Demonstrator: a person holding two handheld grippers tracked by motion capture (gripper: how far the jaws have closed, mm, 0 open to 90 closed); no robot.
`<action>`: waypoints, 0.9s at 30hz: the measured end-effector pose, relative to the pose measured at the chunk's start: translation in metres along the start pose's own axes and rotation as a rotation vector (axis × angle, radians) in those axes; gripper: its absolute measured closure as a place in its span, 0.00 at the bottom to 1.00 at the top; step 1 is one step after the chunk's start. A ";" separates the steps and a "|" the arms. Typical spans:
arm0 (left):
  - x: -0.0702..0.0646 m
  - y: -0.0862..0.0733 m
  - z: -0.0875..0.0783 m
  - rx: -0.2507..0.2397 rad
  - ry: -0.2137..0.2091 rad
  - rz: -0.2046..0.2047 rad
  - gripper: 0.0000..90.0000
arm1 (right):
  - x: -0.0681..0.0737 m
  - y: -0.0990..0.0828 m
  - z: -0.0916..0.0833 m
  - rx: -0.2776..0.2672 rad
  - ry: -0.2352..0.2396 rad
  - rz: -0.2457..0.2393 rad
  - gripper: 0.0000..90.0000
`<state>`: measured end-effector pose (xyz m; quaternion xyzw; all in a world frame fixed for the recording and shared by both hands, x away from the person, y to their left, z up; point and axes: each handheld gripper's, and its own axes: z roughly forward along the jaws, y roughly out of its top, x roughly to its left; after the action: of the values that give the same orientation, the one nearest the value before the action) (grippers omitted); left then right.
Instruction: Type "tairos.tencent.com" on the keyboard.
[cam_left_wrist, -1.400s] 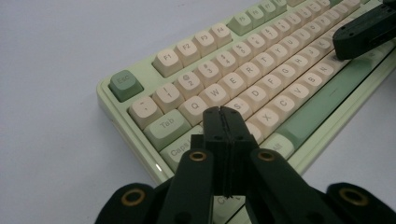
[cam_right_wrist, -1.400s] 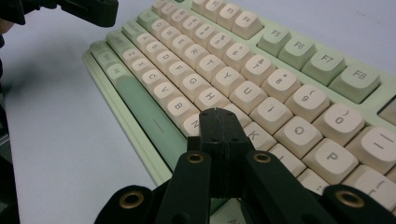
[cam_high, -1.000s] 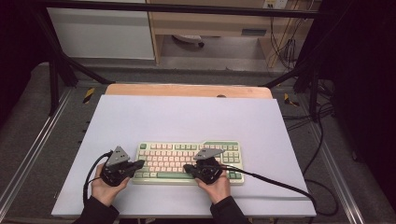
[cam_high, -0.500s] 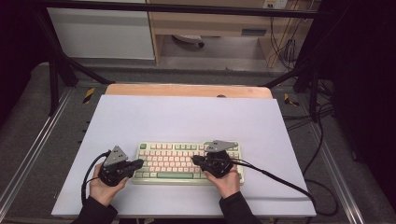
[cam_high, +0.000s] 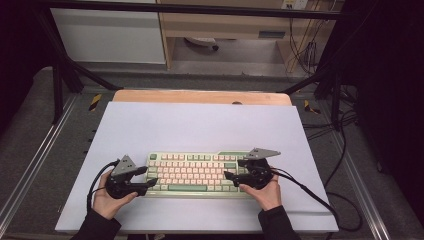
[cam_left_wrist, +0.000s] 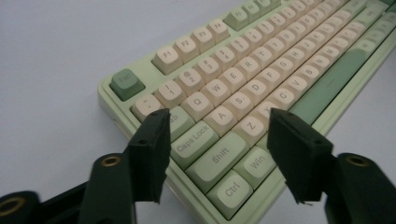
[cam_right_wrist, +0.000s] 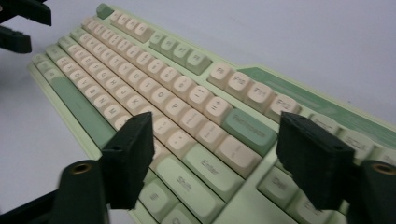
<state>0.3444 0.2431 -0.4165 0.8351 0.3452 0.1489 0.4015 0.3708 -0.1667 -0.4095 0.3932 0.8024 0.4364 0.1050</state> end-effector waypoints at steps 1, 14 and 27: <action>0.000 -0.001 0.000 0.002 -0.006 0.001 0.35 | -0.003 -0.001 -0.002 0.008 -0.001 0.003 0.24; 0.016 -0.021 -0.019 0.000 0.016 -0.007 0.10 | -0.029 -0.026 -0.027 0.058 -0.063 -0.018 0.02; 0.027 -0.040 -0.024 0.008 0.023 -0.045 0.10 | -0.054 -0.061 -0.053 0.026 -0.059 0.015 0.01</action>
<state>0.3328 0.2928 -0.4336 0.8270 0.3689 0.1480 0.3975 0.3465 -0.2571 -0.4352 0.4133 0.8017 0.4148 0.1200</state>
